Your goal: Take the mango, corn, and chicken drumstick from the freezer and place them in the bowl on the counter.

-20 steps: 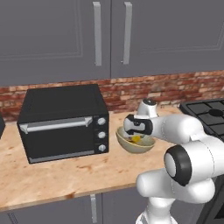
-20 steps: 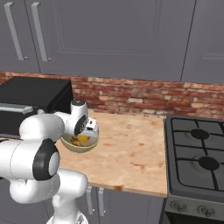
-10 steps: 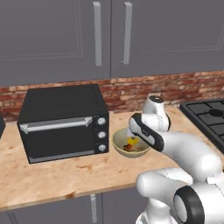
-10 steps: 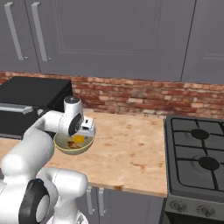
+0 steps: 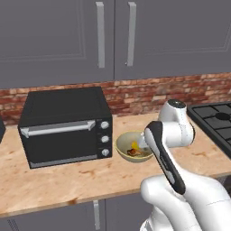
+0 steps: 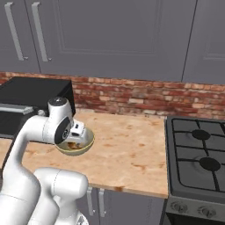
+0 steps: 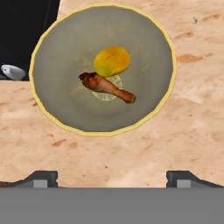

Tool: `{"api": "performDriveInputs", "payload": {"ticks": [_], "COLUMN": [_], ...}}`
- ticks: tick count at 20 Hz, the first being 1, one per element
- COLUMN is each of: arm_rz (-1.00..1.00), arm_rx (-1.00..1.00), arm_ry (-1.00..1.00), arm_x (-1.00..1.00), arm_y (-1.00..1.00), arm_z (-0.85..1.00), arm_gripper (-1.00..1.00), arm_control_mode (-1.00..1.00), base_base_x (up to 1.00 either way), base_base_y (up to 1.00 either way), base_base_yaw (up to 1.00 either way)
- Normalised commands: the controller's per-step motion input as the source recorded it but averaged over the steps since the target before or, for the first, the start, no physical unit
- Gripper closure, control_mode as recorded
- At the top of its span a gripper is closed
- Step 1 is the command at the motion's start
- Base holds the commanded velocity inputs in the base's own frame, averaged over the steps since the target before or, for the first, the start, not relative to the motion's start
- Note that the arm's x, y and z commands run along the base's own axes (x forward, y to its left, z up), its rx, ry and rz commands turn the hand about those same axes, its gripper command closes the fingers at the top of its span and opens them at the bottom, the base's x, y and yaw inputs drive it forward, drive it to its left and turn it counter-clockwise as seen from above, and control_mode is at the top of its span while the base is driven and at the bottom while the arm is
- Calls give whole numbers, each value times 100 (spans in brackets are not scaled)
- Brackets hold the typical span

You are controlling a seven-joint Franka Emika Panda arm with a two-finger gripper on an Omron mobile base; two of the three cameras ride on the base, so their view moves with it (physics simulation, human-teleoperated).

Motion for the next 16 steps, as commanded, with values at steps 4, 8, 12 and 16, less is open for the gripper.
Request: {"api": "performDriveInputs", "payload": {"ticks": [4,8,12,16], "arm_rz": [-1,-3,-1,0], "arm_rx": [0,-3,-3,0], "arm_ry": [0,0,0,0], "arm_x": [-79,-53,-65,-40], "arm_y": [0,0,-2,-6], "arm_z": [49,52,47,35], "arm_gripper": [-100,-100,-100,-100], "arm_control_mode": [-100,-100,-100,-100], "base_base_x": [0,0,0,0], "base_base_y": [0,0,0,0], "base_base_yaw": [0,0,0,0]}}
